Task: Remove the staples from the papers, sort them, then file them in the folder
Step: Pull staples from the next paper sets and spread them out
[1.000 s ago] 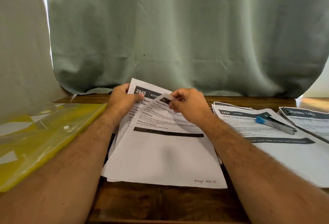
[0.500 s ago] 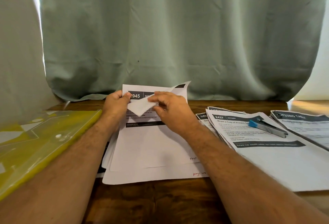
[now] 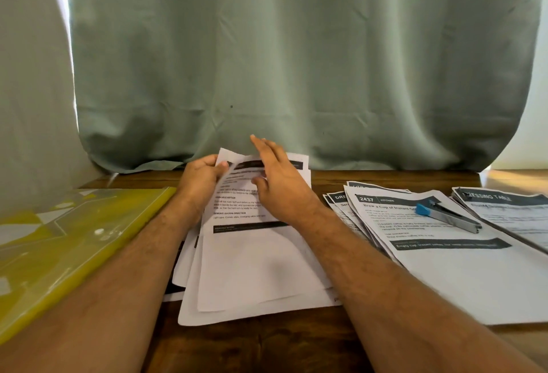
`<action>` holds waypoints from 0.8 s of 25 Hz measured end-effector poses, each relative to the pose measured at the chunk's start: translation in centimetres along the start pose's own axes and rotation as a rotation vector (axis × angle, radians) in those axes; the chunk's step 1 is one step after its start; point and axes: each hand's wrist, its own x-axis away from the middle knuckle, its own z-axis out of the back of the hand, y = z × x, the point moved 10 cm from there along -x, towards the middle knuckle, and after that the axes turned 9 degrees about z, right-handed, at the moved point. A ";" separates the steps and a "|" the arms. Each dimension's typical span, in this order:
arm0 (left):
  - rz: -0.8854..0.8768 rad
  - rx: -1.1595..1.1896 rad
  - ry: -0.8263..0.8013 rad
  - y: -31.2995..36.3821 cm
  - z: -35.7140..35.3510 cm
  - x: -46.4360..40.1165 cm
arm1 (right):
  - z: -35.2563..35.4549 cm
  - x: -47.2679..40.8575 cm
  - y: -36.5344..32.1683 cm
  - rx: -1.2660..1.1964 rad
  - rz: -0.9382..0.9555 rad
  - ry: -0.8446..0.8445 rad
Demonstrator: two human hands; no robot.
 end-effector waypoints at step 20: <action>0.166 -0.803 0.085 -6.3 2.8 -4.3 | -3.1 2.9 1.8 0.087 -0.202 -0.493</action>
